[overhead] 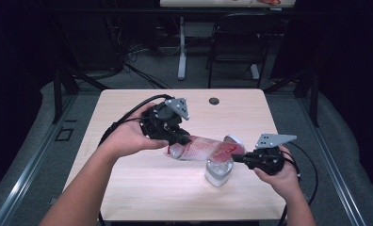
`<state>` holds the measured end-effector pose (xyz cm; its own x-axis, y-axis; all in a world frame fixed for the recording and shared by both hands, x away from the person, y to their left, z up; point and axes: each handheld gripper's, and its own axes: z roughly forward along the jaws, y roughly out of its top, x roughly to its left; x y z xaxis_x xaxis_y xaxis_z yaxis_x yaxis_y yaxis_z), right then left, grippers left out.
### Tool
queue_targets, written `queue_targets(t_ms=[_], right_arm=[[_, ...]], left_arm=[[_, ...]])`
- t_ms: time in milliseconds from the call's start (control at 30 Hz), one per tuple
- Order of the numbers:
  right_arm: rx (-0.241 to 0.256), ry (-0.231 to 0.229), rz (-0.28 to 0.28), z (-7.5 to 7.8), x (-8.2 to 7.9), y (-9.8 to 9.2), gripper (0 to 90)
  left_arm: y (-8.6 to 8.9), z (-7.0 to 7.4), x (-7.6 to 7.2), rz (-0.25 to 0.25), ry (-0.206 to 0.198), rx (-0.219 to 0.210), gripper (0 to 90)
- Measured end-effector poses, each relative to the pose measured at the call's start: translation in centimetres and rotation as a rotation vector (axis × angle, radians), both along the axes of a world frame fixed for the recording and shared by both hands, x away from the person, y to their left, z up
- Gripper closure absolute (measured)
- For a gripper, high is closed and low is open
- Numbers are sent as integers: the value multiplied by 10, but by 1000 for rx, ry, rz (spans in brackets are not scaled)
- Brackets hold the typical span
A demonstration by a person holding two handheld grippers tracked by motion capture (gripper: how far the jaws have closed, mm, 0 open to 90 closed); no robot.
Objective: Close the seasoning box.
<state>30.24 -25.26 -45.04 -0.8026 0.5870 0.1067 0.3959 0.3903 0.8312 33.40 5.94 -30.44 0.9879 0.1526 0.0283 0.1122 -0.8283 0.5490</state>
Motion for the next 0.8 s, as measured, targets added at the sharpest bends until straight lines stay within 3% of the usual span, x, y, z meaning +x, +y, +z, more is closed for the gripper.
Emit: queue_targets(t_ms=[800], right_arm=[[-8,14,-5,-4,1,-2,892]], left_arm=[[-5,-1,1,-5,1,3,783]])
